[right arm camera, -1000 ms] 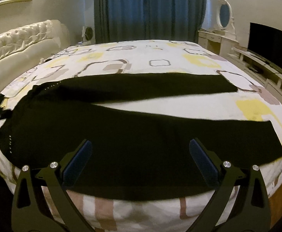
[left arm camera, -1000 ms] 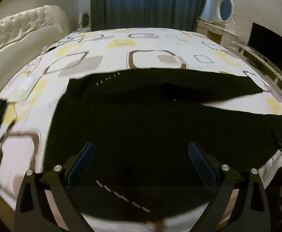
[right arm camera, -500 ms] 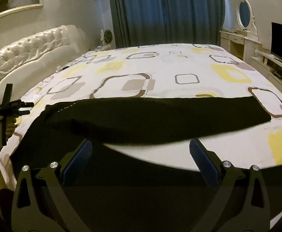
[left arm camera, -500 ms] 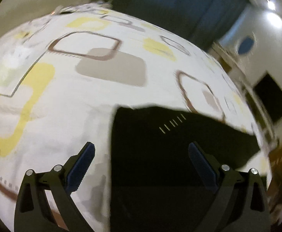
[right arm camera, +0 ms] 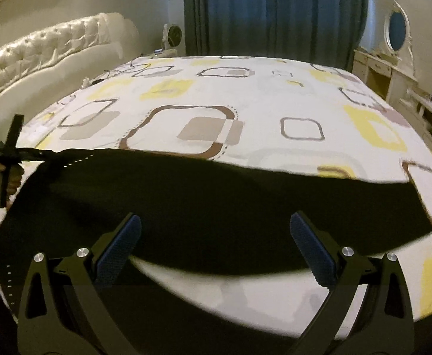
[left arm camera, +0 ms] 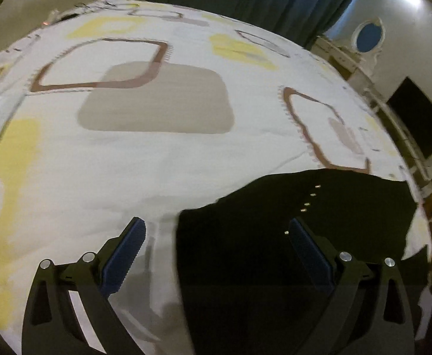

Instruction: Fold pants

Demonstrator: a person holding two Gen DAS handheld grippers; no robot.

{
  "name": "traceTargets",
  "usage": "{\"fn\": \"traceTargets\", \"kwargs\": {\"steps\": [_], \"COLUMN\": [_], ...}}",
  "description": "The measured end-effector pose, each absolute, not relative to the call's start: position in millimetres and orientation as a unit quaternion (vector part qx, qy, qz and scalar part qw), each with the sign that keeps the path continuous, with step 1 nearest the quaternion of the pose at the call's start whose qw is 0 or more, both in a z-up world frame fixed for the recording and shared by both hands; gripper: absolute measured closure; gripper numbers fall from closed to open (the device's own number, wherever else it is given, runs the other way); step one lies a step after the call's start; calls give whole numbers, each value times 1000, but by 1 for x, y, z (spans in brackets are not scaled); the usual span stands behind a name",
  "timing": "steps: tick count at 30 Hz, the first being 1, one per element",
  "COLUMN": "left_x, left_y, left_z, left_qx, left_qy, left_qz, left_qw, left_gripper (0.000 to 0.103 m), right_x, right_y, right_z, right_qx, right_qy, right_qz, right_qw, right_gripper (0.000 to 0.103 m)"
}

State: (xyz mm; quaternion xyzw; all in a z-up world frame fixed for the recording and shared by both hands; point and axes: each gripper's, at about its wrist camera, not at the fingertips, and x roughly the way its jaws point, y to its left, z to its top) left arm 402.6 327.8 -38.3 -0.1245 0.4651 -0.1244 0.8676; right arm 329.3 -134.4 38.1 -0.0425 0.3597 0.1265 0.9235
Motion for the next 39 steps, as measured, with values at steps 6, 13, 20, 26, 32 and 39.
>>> {"fn": "traceTargets", "kwargs": {"steps": [6,13,20,26,32,39], "left_x": [412,411,420,426,426,428], "left_y": [319,303,310,297,296,296], "left_z": [-51,-63,-62,-63,-65,-64], "left_qx": [-105,-25,-51,-6,-6,-4], "left_qy": [487,474,477,481,472,468], "left_qz": [-128,-123,-145,-139,-134,-135], "left_qw": [857,872,865,865,872,873], "left_gripper": [7,7,7,7,6,6], "right_x": [385,460,497,509,519,531], "right_y": [-147,-165,-169,-165,-150,-160], "right_z": [28,-4,-31,-39,-60,-57], "right_qx": [-86,-186,-230,-197,-217,-178], "right_qy": [375,448,491,513,554,576], "right_qz": [184,220,293,357,361,334], "right_qw": [905,847,788,755,718,725], "right_gripper": [2,2,2,2,2,34]}}
